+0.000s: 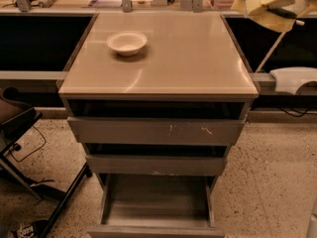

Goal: Place sponge into bottom drawer

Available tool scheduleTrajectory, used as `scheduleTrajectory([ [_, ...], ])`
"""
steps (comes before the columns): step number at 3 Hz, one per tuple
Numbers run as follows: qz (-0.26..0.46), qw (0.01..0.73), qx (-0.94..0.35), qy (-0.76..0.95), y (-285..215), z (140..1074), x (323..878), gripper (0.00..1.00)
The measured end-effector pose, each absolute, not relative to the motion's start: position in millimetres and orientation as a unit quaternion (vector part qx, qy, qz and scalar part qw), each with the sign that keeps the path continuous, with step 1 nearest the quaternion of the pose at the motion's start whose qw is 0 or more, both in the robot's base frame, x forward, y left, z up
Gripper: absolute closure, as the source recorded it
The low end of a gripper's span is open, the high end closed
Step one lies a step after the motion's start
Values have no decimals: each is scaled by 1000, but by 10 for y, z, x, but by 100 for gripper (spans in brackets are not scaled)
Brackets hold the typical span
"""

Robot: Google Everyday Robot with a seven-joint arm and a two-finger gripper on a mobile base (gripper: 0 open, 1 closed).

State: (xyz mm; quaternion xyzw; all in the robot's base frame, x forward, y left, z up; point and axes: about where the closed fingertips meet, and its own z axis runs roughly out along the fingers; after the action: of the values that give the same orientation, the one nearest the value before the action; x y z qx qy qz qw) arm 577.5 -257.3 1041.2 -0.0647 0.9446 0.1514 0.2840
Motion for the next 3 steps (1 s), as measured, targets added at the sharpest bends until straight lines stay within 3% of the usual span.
scheduleTrajectory([
  [2,296,227,109,921,-2931,8714,5757,100],
  [3,346,141,207,904,-3094,7451,5307,100],
])
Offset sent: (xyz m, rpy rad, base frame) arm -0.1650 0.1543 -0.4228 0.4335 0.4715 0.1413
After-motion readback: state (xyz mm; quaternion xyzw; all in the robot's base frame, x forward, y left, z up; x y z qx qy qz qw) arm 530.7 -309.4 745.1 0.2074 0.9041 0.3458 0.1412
